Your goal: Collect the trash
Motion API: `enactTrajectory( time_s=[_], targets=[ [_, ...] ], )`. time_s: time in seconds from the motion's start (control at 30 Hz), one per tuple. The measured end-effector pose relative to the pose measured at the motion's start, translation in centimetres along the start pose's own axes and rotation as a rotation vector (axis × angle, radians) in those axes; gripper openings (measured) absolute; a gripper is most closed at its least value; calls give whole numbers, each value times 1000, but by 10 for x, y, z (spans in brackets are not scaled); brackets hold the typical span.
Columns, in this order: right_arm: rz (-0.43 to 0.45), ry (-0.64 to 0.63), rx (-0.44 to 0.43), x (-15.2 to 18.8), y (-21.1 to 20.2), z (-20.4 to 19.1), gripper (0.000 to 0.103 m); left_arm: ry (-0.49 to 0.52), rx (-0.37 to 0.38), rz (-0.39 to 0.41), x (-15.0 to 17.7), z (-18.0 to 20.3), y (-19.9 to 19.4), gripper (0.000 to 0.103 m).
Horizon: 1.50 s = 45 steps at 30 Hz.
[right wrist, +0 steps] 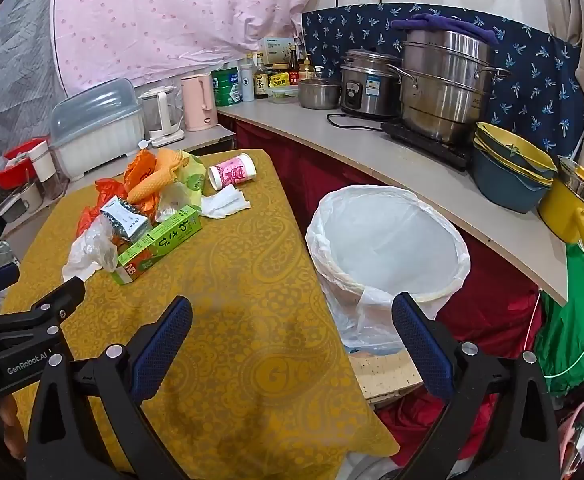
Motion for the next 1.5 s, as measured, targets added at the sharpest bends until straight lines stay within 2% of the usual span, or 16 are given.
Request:
enactTrajectory(
  time_s=[0.37, 1.5],
  targets=[
    [8, -5, 6, -1, 0, 0, 96, -12, -7, -10, 5, -14, 5, 96],
    [-13, -3, 9, -5, 8, -5, 96, -5, -13, -39, 5, -3, 14, 96]
  ],
)
Point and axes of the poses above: each gripper's, at about its wrist camera, not at the fingertips, and y roughly the way its jaws point, z to its right, x to its underside, the point moved 8 cm from there along y, roughly the way its jaws point, and after that the axes turned 5 degrees about -y, right-handed, at the moved point
